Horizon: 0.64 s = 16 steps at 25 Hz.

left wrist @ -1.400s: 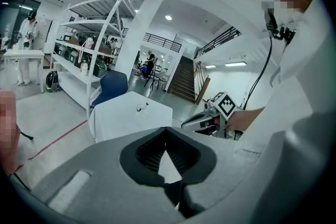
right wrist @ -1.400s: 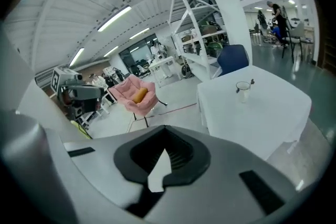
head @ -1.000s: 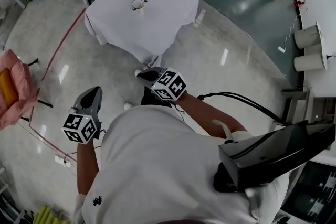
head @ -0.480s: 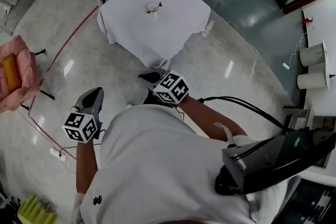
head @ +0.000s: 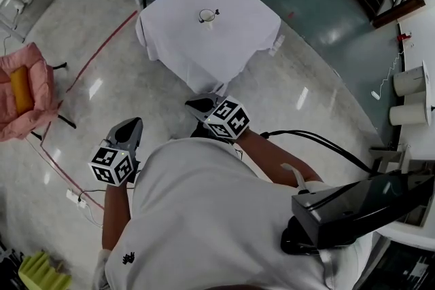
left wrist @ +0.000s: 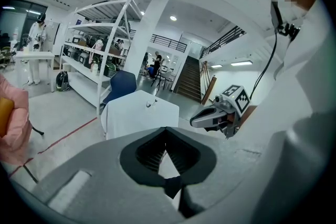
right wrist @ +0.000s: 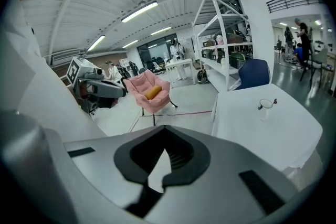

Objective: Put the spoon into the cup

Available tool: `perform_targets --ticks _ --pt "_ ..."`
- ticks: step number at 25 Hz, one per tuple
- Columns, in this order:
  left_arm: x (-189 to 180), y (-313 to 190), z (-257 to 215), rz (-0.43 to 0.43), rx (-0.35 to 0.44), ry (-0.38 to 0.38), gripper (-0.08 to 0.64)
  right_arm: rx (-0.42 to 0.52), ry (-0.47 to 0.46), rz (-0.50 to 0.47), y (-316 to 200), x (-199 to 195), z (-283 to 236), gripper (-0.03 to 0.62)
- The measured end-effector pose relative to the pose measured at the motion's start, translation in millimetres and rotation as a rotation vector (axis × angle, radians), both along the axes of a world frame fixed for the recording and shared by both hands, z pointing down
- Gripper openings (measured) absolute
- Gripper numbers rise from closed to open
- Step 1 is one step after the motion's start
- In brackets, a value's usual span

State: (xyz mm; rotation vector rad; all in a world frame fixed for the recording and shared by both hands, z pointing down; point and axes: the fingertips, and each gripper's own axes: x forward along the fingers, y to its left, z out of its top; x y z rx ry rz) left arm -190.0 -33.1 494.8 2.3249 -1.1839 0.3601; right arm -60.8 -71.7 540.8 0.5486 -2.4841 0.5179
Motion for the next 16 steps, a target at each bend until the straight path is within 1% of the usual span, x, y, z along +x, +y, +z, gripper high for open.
perform_targets --ticks 7,13,16 --pt "3.3 -1.8 3.8 0.025 -0.012 -0.012 0.011 -0.012 -0.003 0.022 0.0 4.5 8.5 0.008" --pt "20.3 -8.3 5.6 0.042 -0.024 -0.016 0.011 -0.019 -0.006 0.028 -4.5 17.9 10.9 0.008" --pt "22.7 -13.8 6.7 0.044 -0.030 -0.021 0.011 -0.028 -0.007 0.027 -9.9 19.7 14.0 0.008"
